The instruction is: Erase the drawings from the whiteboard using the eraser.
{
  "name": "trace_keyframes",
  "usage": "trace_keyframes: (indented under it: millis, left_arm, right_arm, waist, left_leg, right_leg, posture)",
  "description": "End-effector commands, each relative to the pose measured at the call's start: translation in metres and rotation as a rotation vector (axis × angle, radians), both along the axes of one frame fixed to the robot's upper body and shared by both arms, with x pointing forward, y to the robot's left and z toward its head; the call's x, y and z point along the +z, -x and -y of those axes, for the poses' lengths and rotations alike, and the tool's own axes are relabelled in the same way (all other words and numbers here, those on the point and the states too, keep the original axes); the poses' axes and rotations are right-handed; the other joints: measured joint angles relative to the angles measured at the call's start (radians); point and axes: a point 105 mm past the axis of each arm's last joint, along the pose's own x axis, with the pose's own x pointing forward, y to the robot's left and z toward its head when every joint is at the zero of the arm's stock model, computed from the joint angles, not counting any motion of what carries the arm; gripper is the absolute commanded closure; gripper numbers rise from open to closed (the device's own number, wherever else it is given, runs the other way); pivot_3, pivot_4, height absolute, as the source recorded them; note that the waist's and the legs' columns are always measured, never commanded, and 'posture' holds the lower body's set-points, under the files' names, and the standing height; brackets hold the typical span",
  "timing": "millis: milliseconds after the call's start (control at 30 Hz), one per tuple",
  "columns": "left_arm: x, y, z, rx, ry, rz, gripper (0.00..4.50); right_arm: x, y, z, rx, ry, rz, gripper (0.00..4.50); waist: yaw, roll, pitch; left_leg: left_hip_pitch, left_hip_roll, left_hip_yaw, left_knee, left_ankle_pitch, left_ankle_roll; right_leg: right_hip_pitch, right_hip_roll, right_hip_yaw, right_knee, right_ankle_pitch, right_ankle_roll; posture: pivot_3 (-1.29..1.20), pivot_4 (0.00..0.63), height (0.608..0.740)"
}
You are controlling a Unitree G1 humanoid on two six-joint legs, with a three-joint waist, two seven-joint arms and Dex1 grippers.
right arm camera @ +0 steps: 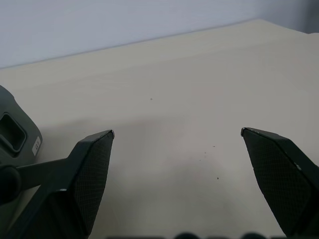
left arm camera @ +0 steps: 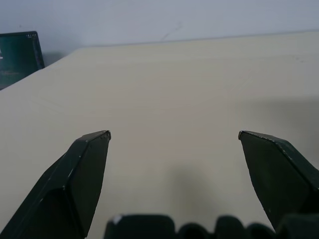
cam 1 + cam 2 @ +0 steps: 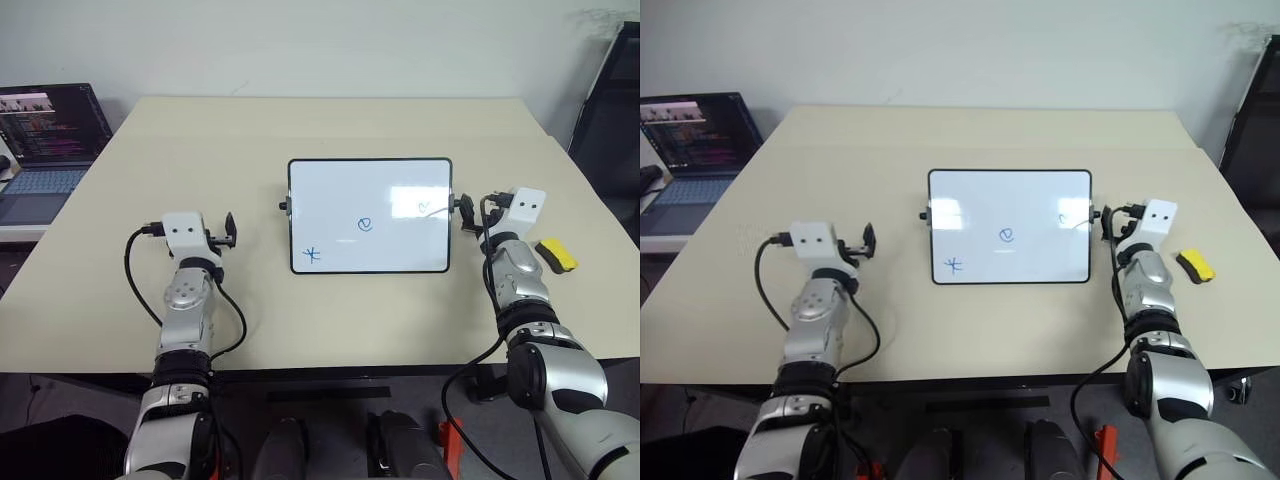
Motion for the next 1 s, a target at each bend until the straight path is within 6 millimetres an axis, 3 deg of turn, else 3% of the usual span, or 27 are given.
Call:
trace_keyframes:
  millis: [33, 367, 500, 600, 700, 1000]
  left_arm:
    - [0.023, 0.001, -0.001, -0.006, -0.014, 0.073, 0.00]
    - [0.028, -0.013, 0.010, -0.083, -0.017, 0.053, 0.00]
    - [0.026, -0.016, 0.022, -0.117, -0.034, 0.054, 0.00]
    - [0.031, -0.018, 0.038, -0.158, -0.049, 0.070, 0.00]
    - [0.022, -0.018, 0.047, -0.174, -0.049, 0.053, 0.00]
    - [0.019, -0.018, 0.049, -0.170, -0.035, 0.047, 0.00]
  right_arm:
    - [0.013, -0.002, 0.002, -0.005, -0.012, 0.040, 0.01]
    - [0.013, 0.004, 0.021, -0.062, -0.004, 0.057, 0.01]
    - [0.006, 0.010, 0.030, -0.080, 0.014, 0.050, 0.01]
    - [0.014, 0.012, 0.034, -0.077, 0.019, 0.076, 0.01]
    - [0.013, 0.013, 0.038, -0.072, 0.048, 0.066, 0.01]
    - [0.022, 0.016, 0.051, -0.063, 0.094, 0.058, 0.01]
  waist:
    - [0.002, 0.000, 0.000]
    - [0.002, 0.000, 0.000]
    - [0.002, 0.000, 0.000]
    - [0.002, 0.000, 0.000]
    - [0.001, 0.000, 0.000]
    - [-0.006, 0.000, 0.000]
  left_leg:
    - [0.000, 0.000, 0.000, 0.000, 0.000, 0.000]
    - [0.000, 0.000, 0.000, 0.000, 0.000, 0.000]
    - [0.000, 0.000, 0.000, 0.000, 0.000, 0.000]
    - [0.000, 0.000, 0.001, 0.000, 0.000, 0.000]
    - [0.000, 0.000, 0.001, 0.000, 0.000, 0.000]
    - [0.000, 0.000, 0.001, 0.000, 0.000, 0.000]
  right_leg:
    - [0.000, 0.000, 0.000, 0.000, 0.000, 0.000]
    - [0.000, 0.000, 0.000, 0.000, 0.000, 0.000]
    - [0.000, 0.000, 0.000, 0.000, 0.000, 0.000]
    - [0.000, 0.000, 0.001, -0.001, 0.000, 0.000]
    - [0.000, 0.000, 0.001, -0.001, 0.000, 0.001]
    - [0.000, 0.001, 0.001, -0.001, 0.000, 0.001]
  posture:
    - [0.00, 0.150, 0.740]
    - [0.00, 0.150, 0.740]
    - [0.00, 0.150, 0.740]
    - [0.00, 0.150, 0.740]
    - [0.00, 0.150, 0.740]
    - [0.00, 0.150, 0.740]
